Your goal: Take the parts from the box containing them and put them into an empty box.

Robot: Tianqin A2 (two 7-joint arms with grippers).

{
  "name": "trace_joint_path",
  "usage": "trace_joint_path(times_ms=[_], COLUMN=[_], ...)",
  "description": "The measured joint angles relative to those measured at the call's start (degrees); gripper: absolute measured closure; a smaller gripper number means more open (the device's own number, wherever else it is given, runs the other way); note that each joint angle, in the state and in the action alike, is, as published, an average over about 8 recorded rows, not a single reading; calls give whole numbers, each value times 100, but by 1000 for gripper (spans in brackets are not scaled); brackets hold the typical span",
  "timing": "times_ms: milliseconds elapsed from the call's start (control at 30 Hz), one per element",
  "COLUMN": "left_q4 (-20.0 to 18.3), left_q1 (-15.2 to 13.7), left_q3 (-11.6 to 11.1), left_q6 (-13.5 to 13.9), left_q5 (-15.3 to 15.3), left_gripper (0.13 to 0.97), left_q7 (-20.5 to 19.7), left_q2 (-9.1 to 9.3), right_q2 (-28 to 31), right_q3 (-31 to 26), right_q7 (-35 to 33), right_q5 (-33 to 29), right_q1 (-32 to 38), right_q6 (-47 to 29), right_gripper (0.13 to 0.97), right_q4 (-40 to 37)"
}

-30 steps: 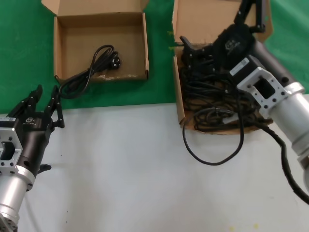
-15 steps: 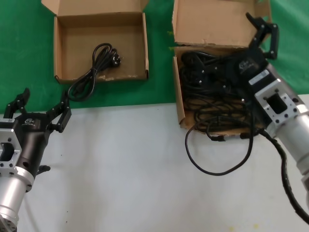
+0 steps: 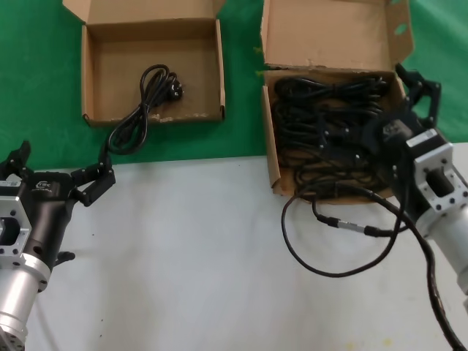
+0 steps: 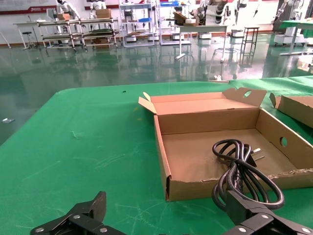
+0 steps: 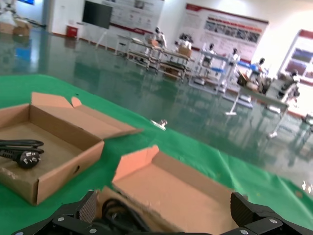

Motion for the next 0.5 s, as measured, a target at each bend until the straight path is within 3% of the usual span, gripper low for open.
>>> trace_joint_path(times_ms=[333, 500], left_q4=[-4, -6], left_q1=[20, 29], left_q3=[-11, -16], left_q6=[-16, -24], left_q5=[-11, -16], left_gripper=[184, 159], left_q7=[9, 14], left_q2=[0, 1], right_q2=[20, 30], right_q3=[119, 178], right_q7=[553, 827], right_q5=[135, 202], right_q1=[-358, -535], right_q6=[220, 329], right_gripper=[129, 129], right_q4=[-54, -80])
